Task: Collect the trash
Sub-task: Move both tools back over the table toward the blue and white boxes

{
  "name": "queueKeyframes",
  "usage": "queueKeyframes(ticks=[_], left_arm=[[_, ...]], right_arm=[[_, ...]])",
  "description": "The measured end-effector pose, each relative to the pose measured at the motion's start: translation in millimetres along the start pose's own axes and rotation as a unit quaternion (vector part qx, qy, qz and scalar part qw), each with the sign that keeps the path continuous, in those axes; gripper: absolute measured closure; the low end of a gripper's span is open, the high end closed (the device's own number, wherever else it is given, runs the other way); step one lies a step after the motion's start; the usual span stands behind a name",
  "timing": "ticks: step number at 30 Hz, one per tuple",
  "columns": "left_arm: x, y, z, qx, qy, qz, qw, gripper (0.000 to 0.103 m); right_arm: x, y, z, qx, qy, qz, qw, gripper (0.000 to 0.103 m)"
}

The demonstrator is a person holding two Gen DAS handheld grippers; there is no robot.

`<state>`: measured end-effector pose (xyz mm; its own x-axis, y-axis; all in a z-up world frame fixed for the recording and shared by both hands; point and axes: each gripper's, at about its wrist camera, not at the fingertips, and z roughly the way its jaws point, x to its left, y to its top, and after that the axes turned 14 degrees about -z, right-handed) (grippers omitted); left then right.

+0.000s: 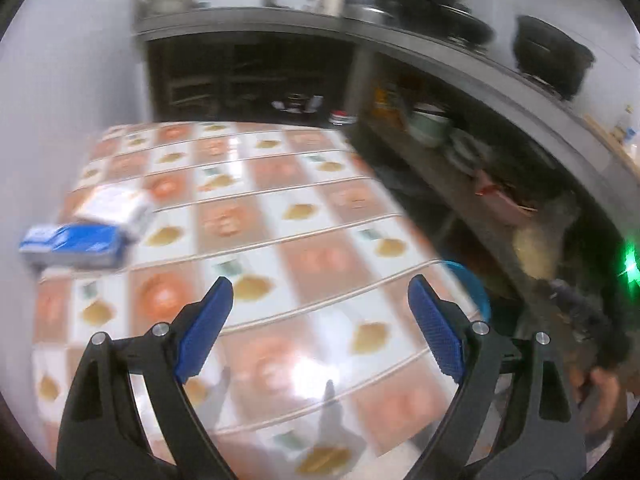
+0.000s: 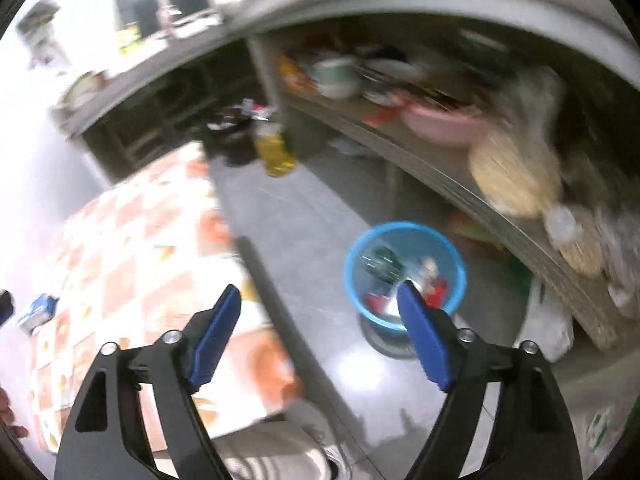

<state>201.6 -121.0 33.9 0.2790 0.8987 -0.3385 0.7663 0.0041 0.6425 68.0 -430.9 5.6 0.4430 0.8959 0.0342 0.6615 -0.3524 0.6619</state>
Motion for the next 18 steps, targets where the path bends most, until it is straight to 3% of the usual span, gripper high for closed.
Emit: queueKeyframes(ticks=[7,12,18], left_arm=[[71,-8,-27,0.017,0.039,-0.063,0.9971,0.015],[104,-9,-51,-0.012,0.057,-0.096,0.9937,0.009],[130,-9,-70,-0.038,0.057,-0.124,0.9899,0.008]], right_arm=[[94,24,21,0.036,0.058,-0.076,0.995,0.008],[152,34,36,0.065,0.086,-0.123,0.987,0.006],[204,43,29,0.04,0.103,-0.208,0.972,0.006]])
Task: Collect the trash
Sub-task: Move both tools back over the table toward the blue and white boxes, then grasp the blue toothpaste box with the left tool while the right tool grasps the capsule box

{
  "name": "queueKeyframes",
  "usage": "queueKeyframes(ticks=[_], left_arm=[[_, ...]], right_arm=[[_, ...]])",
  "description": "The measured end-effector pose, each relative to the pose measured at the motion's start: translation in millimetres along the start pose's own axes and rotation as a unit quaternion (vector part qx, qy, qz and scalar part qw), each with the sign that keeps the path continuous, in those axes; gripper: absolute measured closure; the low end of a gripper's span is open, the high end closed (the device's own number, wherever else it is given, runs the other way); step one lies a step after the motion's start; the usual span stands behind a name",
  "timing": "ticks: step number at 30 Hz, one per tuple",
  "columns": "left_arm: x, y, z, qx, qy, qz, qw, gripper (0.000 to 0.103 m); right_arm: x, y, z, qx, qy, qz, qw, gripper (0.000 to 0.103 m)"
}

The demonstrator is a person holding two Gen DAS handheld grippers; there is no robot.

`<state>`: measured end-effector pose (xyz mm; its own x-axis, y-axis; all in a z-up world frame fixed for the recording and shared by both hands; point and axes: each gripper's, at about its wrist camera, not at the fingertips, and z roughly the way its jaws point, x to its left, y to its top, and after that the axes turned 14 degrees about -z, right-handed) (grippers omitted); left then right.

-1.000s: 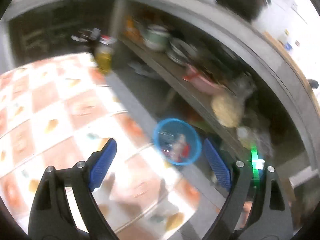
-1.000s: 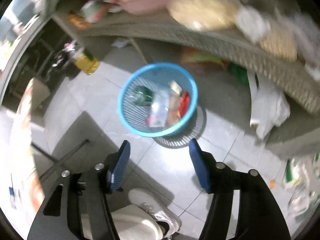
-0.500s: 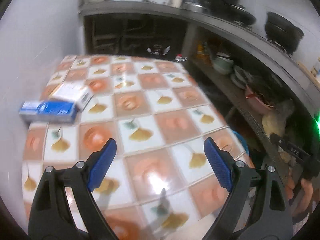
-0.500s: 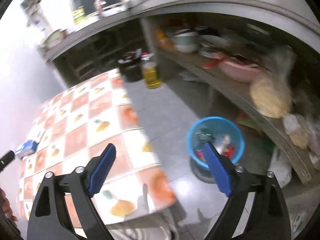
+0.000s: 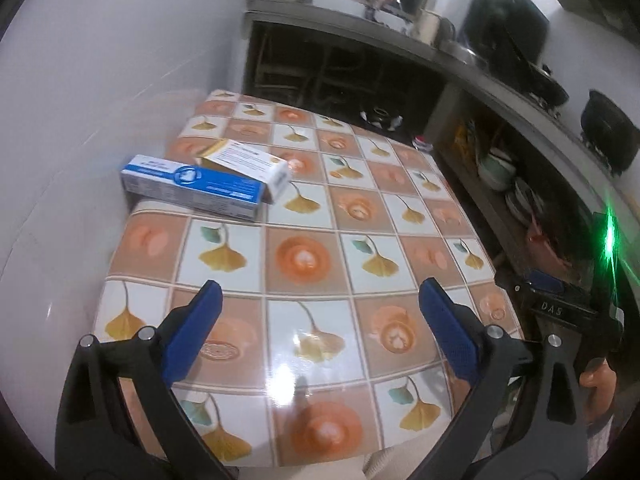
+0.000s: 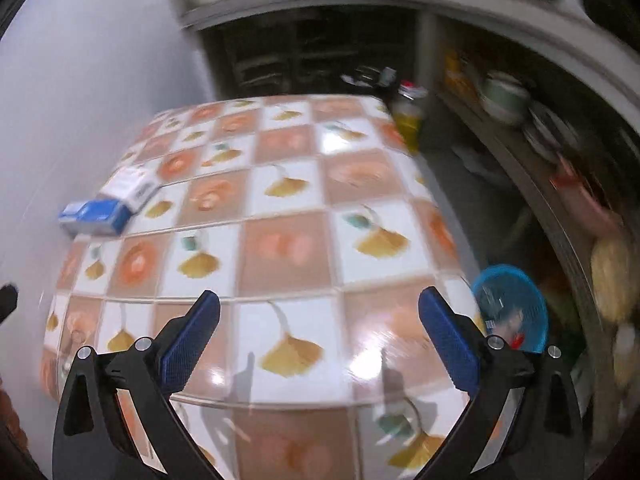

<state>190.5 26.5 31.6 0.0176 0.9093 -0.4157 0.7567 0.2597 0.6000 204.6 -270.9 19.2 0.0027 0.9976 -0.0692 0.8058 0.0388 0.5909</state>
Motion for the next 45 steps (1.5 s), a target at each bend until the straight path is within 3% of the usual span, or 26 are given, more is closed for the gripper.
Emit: queueKeyframes(ticks=[6,9,13,19,21,24,29,32,34,38,41,43,45], left_arm=[[15,7,0,-0.024,-0.008,-0.008,0.9997,0.008],[23,13,6,-0.035,-0.014,-0.011,0.9992,0.008],[43,29,26,-0.025,-0.017,-0.054,0.9981,0.008],[73,57,67,-0.043,0.03,-0.138,0.9891,0.008],[79,68,82,-0.052,0.049,-0.158,0.9849,0.008],[88,82,101,-0.054,0.048,-0.194,0.9783,0.008],[106,99,138,-0.04,0.071,-0.274,0.9581,0.008],[112,104,152,-0.042,0.107,-0.3,0.9472,0.009],[115,108,161,-0.041,0.128,-0.306,0.9426,0.009],[117,113,174,-0.038,0.143,-0.314,0.938,0.009],[119,115,182,-0.037,0.138,-0.312,0.9392,0.01],[121,114,187,-0.036,0.134,-0.312,0.9398,0.02],[121,114,189,-0.035,0.131,-0.307,0.9419,0.037]], right_arm=[[22,22,0,-0.021,0.018,-0.043,0.999,0.006],[23,29,-2,-0.058,0.047,-0.04,0.996,0.006],[29,49,3,-0.077,0.079,-0.046,0.993,0.006],[53,106,35,-0.079,0.203,-0.061,0.974,0.006],[67,132,58,-0.068,0.246,-0.071,0.964,0.006],[96,166,96,-0.041,0.28,-0.097,0.954,0.006],[152,210,149,-0.006,0.299,-0.177,0.938,0.006],[183,228,184,0.027,0.322,-0.203,0.924,0.006],[192,233,201,0.044,0.324,-0.205,0.923,0.006],[199,243,230,0.076,0.353,-0.183,0.914,0.007],[197,245,245,0.092,0.379,-0.148,0.909,0.017],[195,245,254,0.105,0.395,-0.126,0.904,0.024],[194,241,260,0.117,0.398,-0.118,0.902,0.035]])
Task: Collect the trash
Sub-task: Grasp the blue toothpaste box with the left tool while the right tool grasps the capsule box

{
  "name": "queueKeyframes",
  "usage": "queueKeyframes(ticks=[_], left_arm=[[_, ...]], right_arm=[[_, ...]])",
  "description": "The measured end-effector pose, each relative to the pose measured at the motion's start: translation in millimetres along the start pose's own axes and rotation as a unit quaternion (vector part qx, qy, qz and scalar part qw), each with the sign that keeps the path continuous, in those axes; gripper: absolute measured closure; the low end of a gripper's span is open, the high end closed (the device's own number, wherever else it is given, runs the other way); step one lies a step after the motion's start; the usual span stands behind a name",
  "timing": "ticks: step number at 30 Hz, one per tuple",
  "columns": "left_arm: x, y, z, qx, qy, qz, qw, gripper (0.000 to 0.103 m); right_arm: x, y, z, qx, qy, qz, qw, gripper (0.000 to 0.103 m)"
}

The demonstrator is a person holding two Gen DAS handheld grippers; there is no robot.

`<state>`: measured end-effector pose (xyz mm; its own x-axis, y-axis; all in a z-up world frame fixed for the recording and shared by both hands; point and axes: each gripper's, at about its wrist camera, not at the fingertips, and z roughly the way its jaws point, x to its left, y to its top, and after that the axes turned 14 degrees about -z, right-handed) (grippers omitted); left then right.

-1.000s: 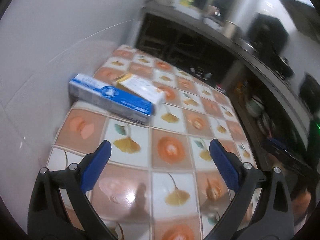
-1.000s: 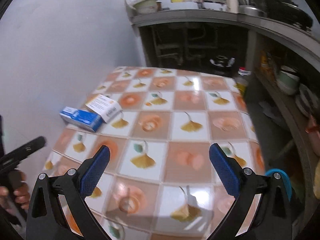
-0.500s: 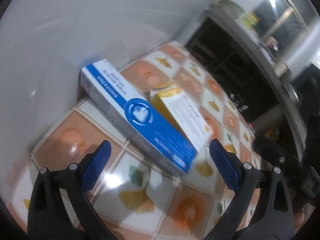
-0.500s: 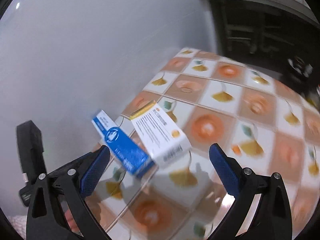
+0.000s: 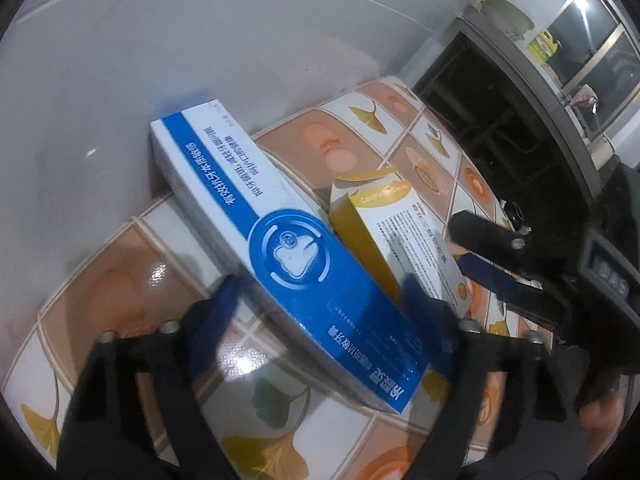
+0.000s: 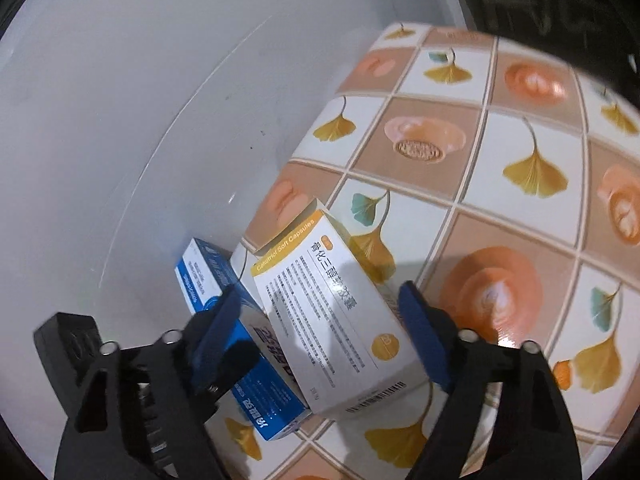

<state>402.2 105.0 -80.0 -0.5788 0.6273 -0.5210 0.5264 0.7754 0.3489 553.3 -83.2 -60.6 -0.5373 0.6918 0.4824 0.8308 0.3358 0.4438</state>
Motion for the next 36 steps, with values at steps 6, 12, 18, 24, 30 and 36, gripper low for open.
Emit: queueKeyframes(ticks=[6,12,18,24,30,36], left_arm=[[-5,-6,1,0.03,-0.034,0.026,0.9986,0.05],[-14,-40,-12,0.095,-0.064,0.104,0.988,0.054],[-9,-110,-48,0.183,-0.103,0.219,0.9527,0.054],[18,-160,-93,0.229,-0.109,0.296,0.9209,0.056],[46,-164,-127,0.181,-0.081,0.323,0.9254,0.057],[29,-153,-124,0.169,-0.107,0.289,0.9364,0.04]], right_arm=[[-14,-25,-9,0.007,0.001,0.039,0.999,0.055],[-19,-91,-48,-0.01,-0.007,0.088,0.996,0.058],[6,-198,-93,-0.029,-0.04,0.131,0.99,0.06],[43,-294,-121,-0.042,-0.056,0.152,0.986,0.06],[72,-340,-150,-0.043,-0.161,0.157,0.973,0.062],[84,-320,-165,-0.079,-0.167,0.141,0.973,0.038]])
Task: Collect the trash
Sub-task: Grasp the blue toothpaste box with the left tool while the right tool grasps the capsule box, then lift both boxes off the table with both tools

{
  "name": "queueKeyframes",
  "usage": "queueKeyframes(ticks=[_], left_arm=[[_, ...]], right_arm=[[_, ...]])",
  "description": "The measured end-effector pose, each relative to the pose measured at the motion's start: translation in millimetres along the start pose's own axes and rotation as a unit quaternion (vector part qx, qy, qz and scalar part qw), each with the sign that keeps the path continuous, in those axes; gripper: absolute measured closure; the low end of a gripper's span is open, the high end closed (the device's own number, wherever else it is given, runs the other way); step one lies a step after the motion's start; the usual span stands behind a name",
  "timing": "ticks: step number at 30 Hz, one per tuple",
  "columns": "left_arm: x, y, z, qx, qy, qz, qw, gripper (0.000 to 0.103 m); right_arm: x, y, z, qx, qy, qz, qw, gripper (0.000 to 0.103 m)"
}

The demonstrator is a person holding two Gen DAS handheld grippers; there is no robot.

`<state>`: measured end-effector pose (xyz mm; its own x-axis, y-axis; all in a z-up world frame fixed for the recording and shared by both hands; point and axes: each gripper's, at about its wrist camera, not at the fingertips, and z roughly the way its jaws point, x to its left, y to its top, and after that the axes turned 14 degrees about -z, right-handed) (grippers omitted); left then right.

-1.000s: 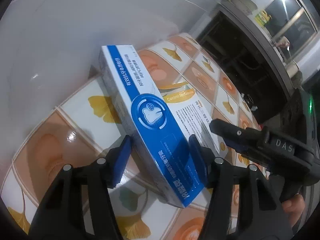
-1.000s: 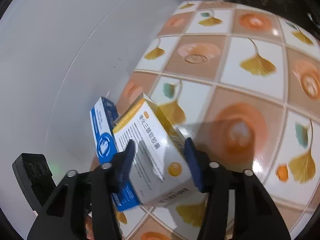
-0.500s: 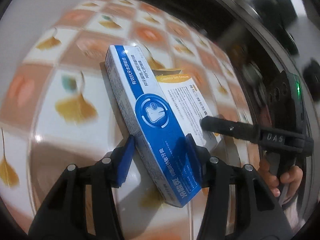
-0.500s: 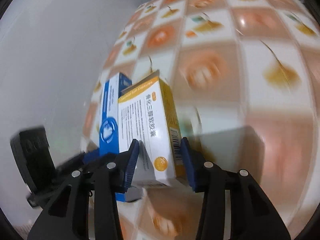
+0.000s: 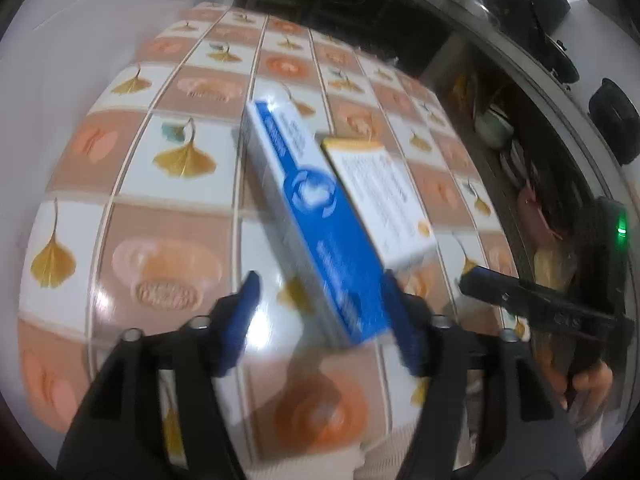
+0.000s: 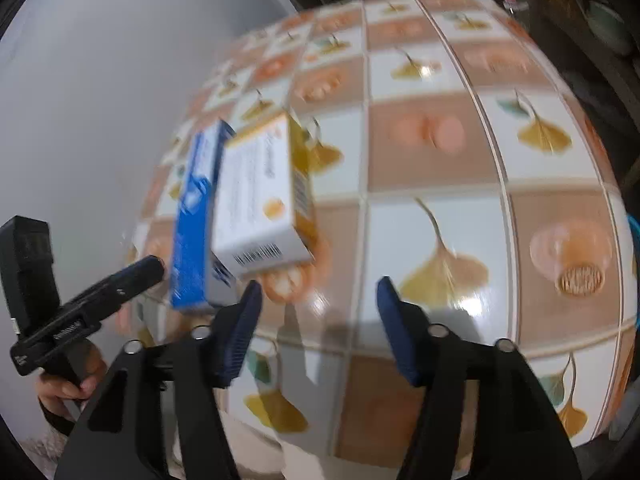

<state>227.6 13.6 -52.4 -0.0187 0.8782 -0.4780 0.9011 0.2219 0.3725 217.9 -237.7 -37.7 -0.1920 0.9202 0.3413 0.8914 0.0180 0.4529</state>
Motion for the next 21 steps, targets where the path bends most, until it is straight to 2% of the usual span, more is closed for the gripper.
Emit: queueKeyframes(ticks=[6,9,12,17,21], left_arm=[[-7,24,40,0.0,0.03,-0.021,0.9993,0.038],[-4,30,41,-0.01,0.033,-0.028,0.999,0.039],[2,31,38,-0.019,0.038,-0.02,0.9989,0.041],[20,32,27,-0.028,0.043,-0.035,0.9981,0.044],[29,31,20,-0.032,0.047,-0.035,0.9978,0.047]], right_arm=[[14,13,-11,-0.023,-0.005,-0.006,1.0,0.034],[15,8,-16,-0.022,-0.011,-0.007,1.0,0.032],[21,16,-4,-0.019,-0.014,-0.011,1.0,0.028],[34,35,22,-0.001,-0.019,-0.045,0.999,0.019],[45,52,54,0.025,-0.042,-0.082,0.995,0.018]])
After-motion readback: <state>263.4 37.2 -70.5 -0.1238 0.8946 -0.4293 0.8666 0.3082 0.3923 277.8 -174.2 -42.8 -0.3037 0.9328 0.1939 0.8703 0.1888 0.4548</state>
